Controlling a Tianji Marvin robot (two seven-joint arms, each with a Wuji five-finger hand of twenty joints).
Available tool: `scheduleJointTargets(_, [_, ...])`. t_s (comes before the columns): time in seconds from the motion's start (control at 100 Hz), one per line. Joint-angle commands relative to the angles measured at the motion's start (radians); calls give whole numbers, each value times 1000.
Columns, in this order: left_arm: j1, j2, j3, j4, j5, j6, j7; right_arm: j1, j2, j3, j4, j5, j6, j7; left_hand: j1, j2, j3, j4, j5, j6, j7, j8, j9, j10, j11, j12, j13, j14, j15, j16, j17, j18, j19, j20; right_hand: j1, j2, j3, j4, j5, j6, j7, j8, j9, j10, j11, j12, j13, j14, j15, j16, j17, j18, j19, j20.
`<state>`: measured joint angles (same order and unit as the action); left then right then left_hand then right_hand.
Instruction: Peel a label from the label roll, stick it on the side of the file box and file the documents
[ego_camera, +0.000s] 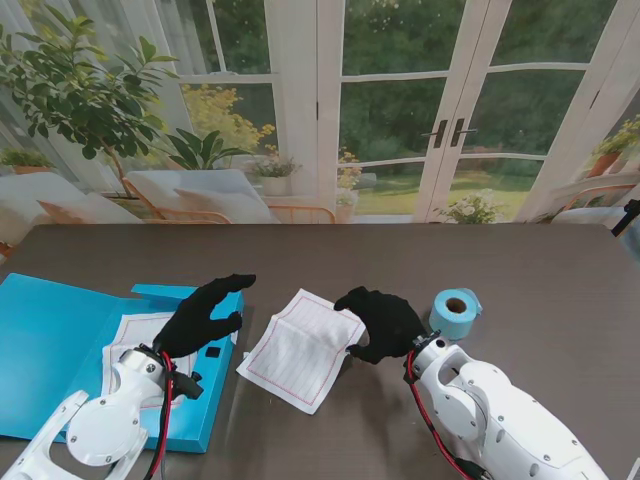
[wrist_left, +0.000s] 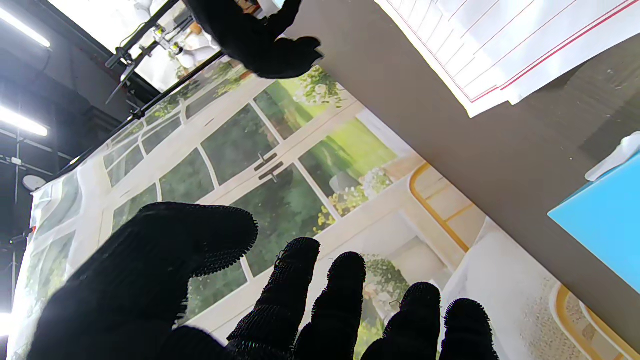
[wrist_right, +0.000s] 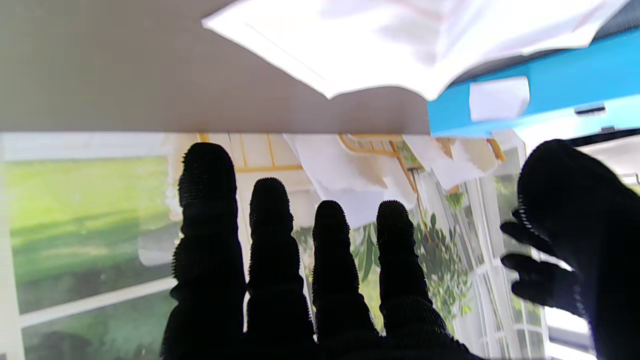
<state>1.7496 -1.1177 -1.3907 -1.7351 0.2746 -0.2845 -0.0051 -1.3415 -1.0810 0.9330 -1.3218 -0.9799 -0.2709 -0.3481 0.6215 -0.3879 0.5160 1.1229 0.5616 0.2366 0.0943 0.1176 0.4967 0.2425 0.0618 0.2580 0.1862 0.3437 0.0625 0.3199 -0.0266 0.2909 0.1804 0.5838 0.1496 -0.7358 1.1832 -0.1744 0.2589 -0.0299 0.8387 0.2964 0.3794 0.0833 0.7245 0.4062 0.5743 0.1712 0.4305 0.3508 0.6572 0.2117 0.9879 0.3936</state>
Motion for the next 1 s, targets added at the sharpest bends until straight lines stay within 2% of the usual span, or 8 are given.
scheduleJointTargets(0.0, [6, -3, -2, -6, -4, -4, -22, 7, -1, -16, 29, -5, 14, 24, -24, 2, 1, -5, -5, -21, -19, -3, -30, -29, -8, -14, -19, -18, -17, -15, -23, -44, -34, 4, 2, -72, 35, -13, -45, -16, 15, -2, -65, 3, 8, 7, -60, -16, 1, -6, -483, -22, -22, 18])
scheduleJointTargets(0.11, [7, -3, -3, -8, -8, -3, -25, 32, -2, -62, 67, -8, 50, 10, -24, 4, 1, -5, -7, -19, -20, -2, -28, -29, -8, -13, -19, -18, -17, -15, -25, -45, -35, 4, 8, -122, 59, -21, -65, -18, 20, -2, -113, 5, 17, 9, -97, -21, 6, -9, -503, -35, -28, 24])
scheduleJointTargets(0.35, [17, -3, -9, -16, -10, -2, -24, 36, 0, -94, 81, -13, 92, 17, -24, 5, 0, -6, -5, -22, -20, -2, -27, -29, -8, -13, -20, -16, -18, -16, -26, -45, -36, 3, 3, -155, 70, -29, -130, -23, 14, -10, -173, 8, 27, 11, -145, -28, 15, -11, -535, -53, -32, 28])
scheduleJointTargets(0.69, [19, -3, -9, -19, -19, 2, -27, 73, -7, -170, 115, 4, 145, 28, -23, 8, 0, -6, -1, -20, -19, 0, -25, -25, -9, -13, -18, -12, -17, -16, -27, -44, -36, 3, -5, -110, 50, -27, -175, -9, 7, -27, -198, 10, 42, 10, -160, -24, 30, -11, -543, -60, -30, 35])
scheduleJointTargets(0.99, [27, -4, -12, -27, -21, 5, -26, 119, -22, -243, 164, 16, 206, -14, -23, 10, 0, -6, 0, -19, -19, 0, -22, -23, -9, -13, -15, -9, -16, -16, -28, -43, -37, 3, 9, -69, 39, -19, -174, -4, -9, -45, -183, 9, 55, 10, -144, -19, 49, -9, -534, -61, -15, 40])
